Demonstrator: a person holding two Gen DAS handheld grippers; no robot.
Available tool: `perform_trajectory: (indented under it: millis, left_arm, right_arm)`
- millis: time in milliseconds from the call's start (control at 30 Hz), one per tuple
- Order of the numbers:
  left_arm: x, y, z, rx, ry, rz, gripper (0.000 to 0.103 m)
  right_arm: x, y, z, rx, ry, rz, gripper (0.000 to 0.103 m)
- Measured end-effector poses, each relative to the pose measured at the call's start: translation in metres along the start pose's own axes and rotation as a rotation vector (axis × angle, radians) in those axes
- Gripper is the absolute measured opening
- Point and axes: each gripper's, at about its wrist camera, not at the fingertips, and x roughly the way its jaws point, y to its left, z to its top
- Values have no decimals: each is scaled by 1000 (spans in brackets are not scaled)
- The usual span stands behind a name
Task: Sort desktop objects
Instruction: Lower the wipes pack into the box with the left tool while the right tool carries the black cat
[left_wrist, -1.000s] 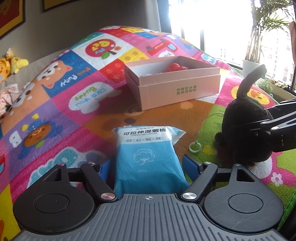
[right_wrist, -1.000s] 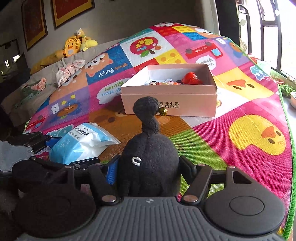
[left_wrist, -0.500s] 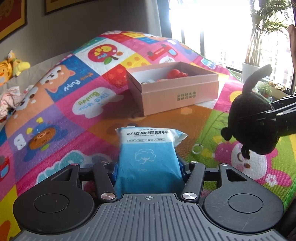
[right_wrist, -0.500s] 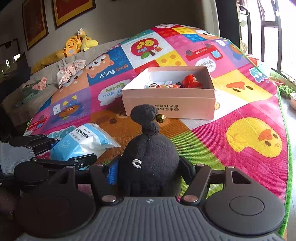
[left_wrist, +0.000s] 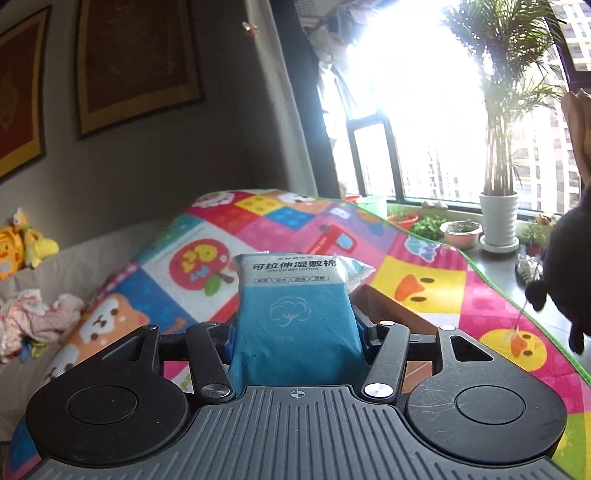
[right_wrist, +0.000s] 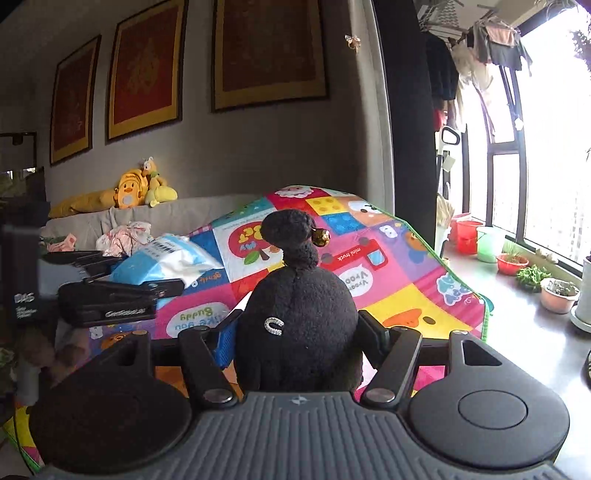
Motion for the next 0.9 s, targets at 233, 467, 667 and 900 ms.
perform_trajectory:
  millis: [233, 467, 667, 900]
  left_arm:
    - [90, -41, 3, 14, 91, -62, 60]
    - [140, -54, -26, 6, 221, -112, 63]
    - [135, -50, -40, 73, 227, -102, 69]
    - [129, -25, -47, 199, 227, -35, 81]
  right_arm:
    - [20, -26, -16, 71, 45, -14, 65]
    - [38, -47, -34, 113, 103, -48, 65]
    - [46, -53, -43, 143, 129, -52, 65]
    - [47, -51, -49, 151, 144, -43, 65]
